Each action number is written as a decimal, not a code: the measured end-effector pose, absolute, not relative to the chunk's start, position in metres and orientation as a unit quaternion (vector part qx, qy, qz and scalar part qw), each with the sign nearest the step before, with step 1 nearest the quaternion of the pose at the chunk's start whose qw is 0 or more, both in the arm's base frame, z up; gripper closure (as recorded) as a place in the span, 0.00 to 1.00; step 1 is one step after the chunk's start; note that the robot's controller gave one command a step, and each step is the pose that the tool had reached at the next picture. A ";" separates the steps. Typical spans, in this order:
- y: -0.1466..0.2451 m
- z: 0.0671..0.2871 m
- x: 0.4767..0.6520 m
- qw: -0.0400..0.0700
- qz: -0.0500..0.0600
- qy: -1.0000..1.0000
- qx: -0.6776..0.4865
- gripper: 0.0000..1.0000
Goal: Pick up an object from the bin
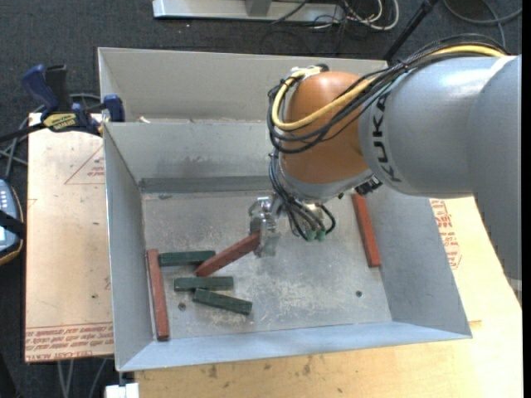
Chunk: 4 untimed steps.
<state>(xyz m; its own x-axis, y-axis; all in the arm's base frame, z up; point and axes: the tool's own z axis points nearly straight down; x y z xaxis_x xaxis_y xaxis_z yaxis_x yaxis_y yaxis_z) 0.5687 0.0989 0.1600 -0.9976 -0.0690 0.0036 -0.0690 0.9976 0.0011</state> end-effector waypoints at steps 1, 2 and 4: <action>0.103 0.193 0.557 -0.004 -0.001 -1.000 0.004 1.00; 0.106 0.163 0.549 -0.002 0.000 -1.000 0.029 1.00; 0.128 0.144 0.578 0.000 0.000 -1.000 0.011 0.00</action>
Offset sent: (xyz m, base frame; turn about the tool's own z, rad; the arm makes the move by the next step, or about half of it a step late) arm -0.0389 0.0155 -0.0900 -0.6902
